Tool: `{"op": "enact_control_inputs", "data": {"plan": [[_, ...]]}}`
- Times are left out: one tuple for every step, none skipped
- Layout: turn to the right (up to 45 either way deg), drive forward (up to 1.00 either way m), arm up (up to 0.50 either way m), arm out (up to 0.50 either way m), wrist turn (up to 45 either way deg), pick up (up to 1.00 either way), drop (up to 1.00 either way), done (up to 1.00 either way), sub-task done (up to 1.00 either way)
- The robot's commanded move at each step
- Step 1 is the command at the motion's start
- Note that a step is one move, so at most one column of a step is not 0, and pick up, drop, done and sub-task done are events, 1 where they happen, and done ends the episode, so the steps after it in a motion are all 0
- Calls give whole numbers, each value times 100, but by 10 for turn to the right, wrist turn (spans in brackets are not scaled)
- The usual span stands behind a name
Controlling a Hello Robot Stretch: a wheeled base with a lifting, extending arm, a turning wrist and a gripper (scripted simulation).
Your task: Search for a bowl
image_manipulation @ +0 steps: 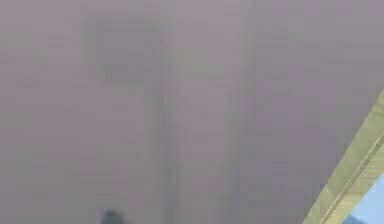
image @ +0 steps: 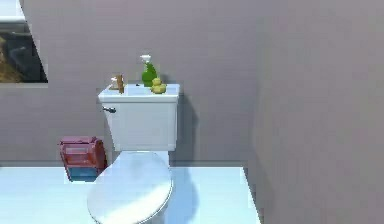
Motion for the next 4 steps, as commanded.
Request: {"op": "enact_control_inputs", "data": {"plan": [[-450, 0, 0, 0, 0, 0, 0, 0, 0], [-450, 0, 0, 0, 0, 0, 0, 0, 0], [-90, 0, 0, 0, 0, 0, 0, 0, 0], [0, 5, 0, 0, 0, 0, 0, 0, 0]]}}
